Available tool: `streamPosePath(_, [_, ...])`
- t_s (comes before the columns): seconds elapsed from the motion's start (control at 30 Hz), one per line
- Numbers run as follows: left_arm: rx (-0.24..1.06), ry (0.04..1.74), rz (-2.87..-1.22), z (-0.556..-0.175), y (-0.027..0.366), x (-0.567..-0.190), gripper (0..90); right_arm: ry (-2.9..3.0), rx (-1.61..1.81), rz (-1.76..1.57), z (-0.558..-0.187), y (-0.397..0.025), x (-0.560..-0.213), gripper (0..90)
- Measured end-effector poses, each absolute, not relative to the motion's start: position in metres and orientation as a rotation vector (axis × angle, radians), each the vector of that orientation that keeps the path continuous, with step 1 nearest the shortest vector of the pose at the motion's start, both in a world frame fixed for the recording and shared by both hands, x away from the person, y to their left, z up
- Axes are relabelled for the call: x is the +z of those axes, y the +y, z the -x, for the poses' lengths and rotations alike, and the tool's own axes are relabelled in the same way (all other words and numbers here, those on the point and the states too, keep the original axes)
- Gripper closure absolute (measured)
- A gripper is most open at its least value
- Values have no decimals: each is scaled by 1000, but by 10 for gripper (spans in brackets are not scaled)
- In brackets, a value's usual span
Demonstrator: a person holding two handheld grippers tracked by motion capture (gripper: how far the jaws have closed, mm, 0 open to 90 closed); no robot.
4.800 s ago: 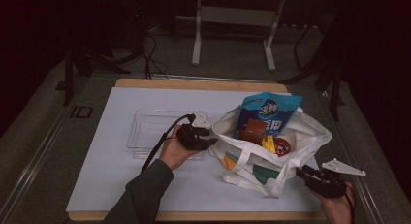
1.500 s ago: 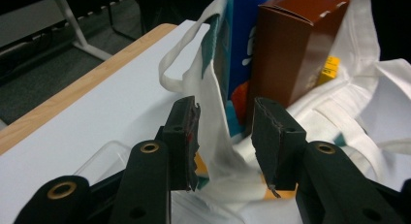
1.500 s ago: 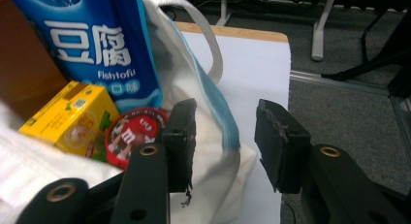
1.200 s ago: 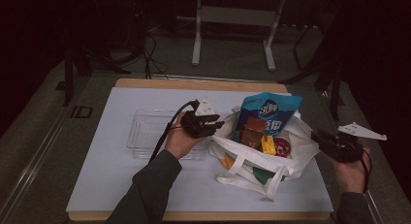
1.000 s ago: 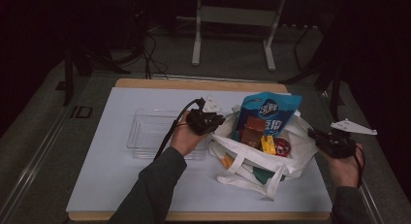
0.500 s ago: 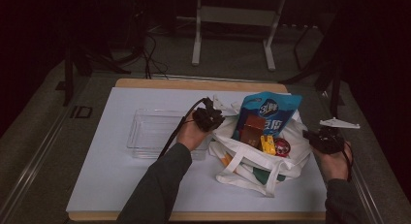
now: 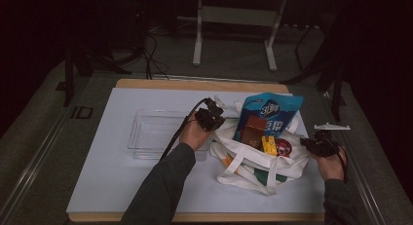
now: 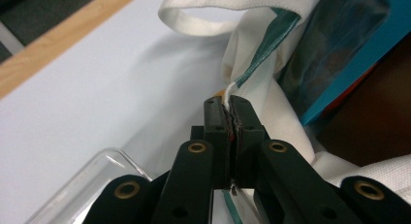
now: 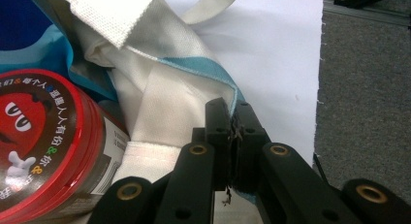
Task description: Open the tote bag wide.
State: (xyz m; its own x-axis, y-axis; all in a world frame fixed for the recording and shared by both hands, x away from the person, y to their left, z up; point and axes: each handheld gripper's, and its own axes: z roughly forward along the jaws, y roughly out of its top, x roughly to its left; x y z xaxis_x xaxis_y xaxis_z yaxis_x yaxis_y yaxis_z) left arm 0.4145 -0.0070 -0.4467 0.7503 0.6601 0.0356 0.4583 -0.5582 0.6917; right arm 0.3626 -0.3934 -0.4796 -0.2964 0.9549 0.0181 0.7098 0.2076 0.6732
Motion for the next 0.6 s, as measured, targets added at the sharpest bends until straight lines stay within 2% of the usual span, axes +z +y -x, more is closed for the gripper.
streamPosePath(0.23, [372,845,-2269,-412,-5,-451,869,2098,808,-1529,-360,-390,-477,868])
streamPosePath(0.4, [361,817,-2274,-405,2,-446,814,2110,804,-1493,-353,-387,-472,860])
streamPosePath(0.6, [371,766,-2238,-393,11,-439,689,2096,846,-1447,-342,-387,-457,731])
